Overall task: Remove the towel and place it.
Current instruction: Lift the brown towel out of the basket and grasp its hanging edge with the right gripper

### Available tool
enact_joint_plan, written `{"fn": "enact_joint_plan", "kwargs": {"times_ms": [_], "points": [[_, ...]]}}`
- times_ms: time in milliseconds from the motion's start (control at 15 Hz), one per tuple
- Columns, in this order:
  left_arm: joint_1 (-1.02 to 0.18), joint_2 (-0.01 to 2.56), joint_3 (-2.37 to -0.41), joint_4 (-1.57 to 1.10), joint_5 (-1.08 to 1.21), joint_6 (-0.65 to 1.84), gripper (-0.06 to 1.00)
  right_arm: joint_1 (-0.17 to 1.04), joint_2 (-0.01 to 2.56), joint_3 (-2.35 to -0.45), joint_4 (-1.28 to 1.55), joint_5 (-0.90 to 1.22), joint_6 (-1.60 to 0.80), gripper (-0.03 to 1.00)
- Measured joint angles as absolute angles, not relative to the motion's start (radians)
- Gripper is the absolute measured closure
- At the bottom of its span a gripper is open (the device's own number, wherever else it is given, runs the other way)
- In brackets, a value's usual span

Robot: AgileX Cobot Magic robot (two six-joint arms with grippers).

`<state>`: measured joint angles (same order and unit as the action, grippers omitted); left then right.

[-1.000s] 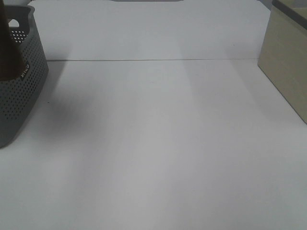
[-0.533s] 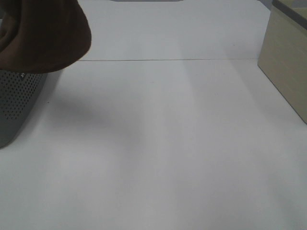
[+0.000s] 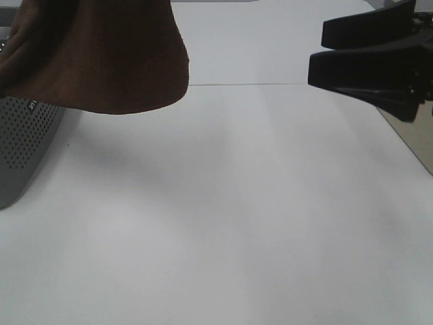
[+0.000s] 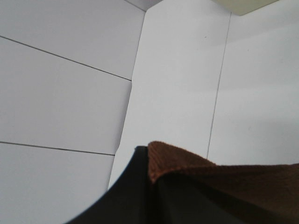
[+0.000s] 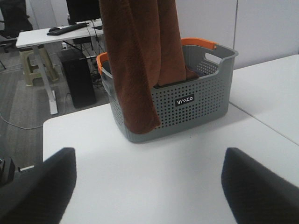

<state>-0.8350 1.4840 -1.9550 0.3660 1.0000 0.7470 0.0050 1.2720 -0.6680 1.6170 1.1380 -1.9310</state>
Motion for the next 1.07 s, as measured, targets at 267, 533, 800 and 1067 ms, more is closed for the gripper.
{"fn": "enact_joint_plan", "kwargs": {"times_ms": [267, 533, 800, 1067], "points": [[-0.835, 1.497, -1.955, 0.329, 0.959, 0.767, 0.94, 0.176, 1.449, -0.844, 1.606, 1.104, -1.900, 0.16], [-0.835, 1.527, -1.955, 0.317, 0.947, 0.767, 0.94, 0.310, 1.605, -0.988, 1.550, 1.071, -1.830, 0.16], [-0.835, 1.543, -1.955, 0.315, 0.916, 0.767, 0.94, 0.406, 1.685, -1.016, 1.529, 1.054, -1.818, 0.16], [-0.835, 1.576, -1.955, 0.315, 0.916, 0.765, 0.94, 0.406, 1.689, -1.016, 1.527, 1.046, -1.797, 0.40]]}}
